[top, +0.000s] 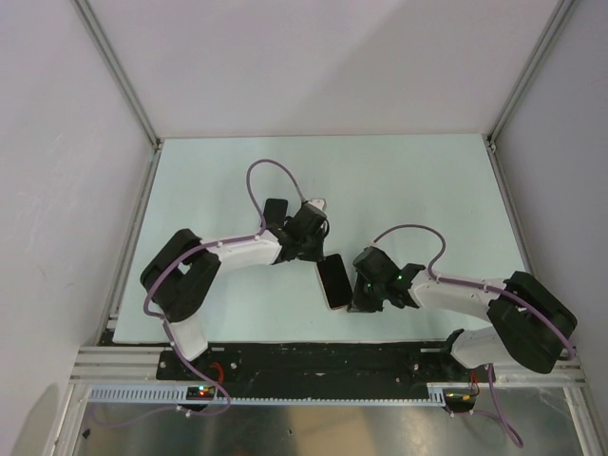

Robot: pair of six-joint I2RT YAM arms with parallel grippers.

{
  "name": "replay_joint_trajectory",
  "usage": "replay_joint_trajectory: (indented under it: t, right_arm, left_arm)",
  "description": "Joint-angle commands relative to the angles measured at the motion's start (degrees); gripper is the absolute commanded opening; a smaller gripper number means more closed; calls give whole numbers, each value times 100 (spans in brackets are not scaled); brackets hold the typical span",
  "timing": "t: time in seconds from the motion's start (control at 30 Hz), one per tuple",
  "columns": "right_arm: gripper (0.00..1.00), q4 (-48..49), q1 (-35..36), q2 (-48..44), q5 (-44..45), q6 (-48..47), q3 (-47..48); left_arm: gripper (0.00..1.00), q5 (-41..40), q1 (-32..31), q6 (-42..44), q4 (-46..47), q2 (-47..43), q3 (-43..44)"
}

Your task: Put the phone into the phone case

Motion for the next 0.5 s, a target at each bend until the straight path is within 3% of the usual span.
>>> replay_joint_trajectory:
  t: [0.0,0.47]
  right_arm:
    - [6,243,-589,213,1550,-465,109]
    - [7,-136,-938,-63,1674,-665,131]
  left_arm:
    - [7,135,-199,-103,-366,-217,-77]
    - [9,2,363,109,-473,-203,430]
